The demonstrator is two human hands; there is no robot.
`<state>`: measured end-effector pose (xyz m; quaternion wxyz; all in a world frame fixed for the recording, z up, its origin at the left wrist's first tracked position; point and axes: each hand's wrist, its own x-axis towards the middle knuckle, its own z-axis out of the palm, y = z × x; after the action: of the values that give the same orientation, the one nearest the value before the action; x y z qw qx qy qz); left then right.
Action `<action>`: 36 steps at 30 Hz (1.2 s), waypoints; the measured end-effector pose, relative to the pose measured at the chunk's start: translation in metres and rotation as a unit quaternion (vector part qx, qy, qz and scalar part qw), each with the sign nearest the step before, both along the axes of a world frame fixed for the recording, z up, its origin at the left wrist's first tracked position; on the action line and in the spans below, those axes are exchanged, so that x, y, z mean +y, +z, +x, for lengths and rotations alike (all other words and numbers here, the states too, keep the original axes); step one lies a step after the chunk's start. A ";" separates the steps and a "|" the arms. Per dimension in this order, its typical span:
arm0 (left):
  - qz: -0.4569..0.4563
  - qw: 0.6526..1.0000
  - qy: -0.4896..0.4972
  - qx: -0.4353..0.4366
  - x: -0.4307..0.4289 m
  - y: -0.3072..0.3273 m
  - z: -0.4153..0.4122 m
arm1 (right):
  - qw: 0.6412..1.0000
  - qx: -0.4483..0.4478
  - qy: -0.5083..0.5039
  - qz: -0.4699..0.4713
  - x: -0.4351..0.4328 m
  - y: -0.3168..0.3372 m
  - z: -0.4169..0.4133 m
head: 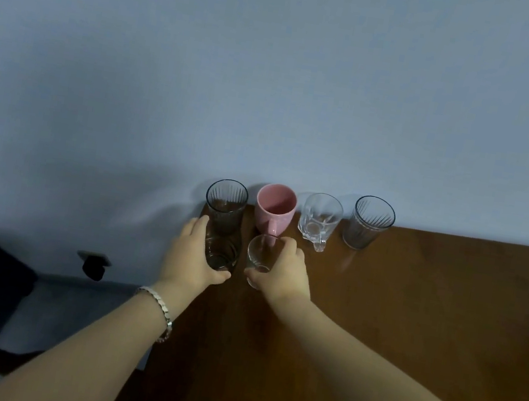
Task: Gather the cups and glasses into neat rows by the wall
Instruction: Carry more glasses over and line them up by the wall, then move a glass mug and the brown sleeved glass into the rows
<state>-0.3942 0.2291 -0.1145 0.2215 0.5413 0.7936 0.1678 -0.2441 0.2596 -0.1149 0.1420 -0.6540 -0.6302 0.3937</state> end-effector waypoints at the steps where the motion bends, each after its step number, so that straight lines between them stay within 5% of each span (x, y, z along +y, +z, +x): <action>1: 0.003 1.000 0.001 -0.004 0.000 -0.001 0.000 | 1.000 0.008 -0.007 -0.010 -0.003 0.001 0.002; 9: -0.033 0.996 0.000 0.089 -0.029 0.022 0.042 | 0.960 -0.105 0.174 -0.194 -0.057 0.004 0.086; 13: -0.048 0.989 -0.113 0.077 -0.056 0.045 0.105 | 0.942 -0.155 0.199 -0.220 -0.102 0.012 0.165; 21: -0.144 0.962 -0.231 0.008 -0.103 0.070 0.265 | 0.957 -0.208 0.136 -0.149 -0.183 0.059 0.352; 30: -0.164 0.960 -0.224 -0.042 -0.149 0.071 0.419 | 0.964 -0.264 -0.008 -0.002 -0.176 0.073 0.558; 36: -0.172 0.969 -0.178 -0.024 -0.164 0.068 0.481 | 0.972 -0.201 -0.054 -0.104 -0.148 0.033 0.600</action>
<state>0.0869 0.0650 -0.0466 0.3561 0.6236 0.6959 -0.0005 0.3560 0.1111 -0.0818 -0.0357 -0.7641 -0.5651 0.3090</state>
